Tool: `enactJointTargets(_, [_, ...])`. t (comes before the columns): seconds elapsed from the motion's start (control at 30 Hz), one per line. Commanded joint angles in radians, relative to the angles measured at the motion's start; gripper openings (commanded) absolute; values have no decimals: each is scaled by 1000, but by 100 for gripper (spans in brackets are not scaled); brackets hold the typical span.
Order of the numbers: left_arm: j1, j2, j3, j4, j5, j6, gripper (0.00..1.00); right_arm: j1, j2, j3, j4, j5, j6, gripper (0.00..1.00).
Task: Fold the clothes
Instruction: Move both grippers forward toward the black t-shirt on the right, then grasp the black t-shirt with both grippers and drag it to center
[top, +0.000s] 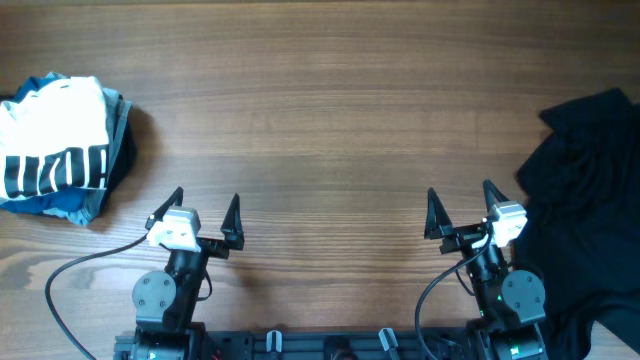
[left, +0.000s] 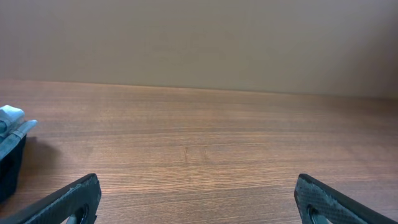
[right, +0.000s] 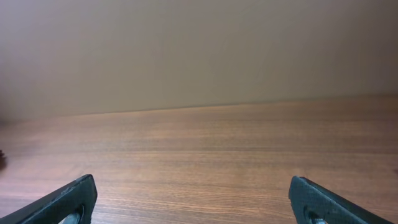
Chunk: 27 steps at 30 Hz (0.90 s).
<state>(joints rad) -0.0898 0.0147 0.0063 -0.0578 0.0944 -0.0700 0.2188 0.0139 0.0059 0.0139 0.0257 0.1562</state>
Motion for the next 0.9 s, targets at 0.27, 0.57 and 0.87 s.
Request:
enactJointTargets(0.27, [2,-2,0,-5,26,-17,100,-4,32,-1,-6,-27,32,100])
enactJointTargets(0.57, [2,33,149,10,12,-18,100,-4,95,161,-17,-107,31,100])
enactJointTargets(0.87, [2,595,697,-289,61,-18,100,-4,718,721,-402,-140,106,100])
